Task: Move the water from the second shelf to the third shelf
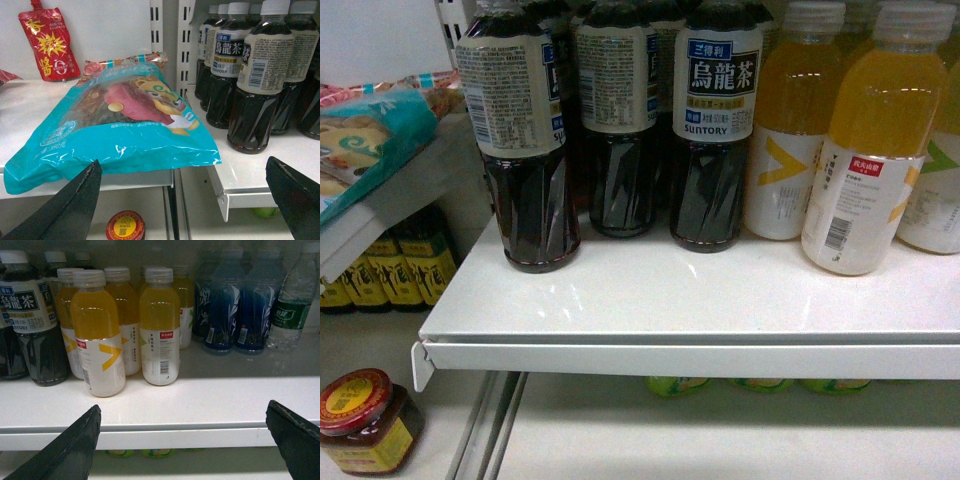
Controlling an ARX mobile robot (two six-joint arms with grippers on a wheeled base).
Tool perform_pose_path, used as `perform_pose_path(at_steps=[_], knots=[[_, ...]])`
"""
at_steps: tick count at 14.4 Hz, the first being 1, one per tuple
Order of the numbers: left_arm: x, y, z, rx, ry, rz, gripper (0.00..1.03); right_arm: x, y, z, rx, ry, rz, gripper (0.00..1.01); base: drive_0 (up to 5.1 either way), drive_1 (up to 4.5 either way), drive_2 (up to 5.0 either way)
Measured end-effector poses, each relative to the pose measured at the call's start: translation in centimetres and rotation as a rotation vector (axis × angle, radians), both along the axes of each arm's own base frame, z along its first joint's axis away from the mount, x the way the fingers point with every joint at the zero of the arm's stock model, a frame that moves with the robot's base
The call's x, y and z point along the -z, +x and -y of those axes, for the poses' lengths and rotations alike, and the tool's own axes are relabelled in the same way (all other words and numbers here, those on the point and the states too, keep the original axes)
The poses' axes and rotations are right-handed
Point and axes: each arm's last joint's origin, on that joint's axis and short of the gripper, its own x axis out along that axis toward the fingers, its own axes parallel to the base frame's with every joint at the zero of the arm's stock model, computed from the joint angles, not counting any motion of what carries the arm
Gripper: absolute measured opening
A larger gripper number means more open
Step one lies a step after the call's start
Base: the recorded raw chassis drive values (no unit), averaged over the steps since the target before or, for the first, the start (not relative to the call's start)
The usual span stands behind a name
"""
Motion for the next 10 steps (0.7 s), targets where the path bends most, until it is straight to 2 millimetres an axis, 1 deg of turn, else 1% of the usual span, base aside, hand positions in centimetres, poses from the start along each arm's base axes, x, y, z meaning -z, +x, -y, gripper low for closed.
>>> perform_pose_path(at_steps=[10], knots=[[0.00,0.00,0.00,0.000,0.000,0.000,0.98,0.00,0.00,0.00,0.000,0.000,0.000,0.98,0.0,0.00,0.0]])
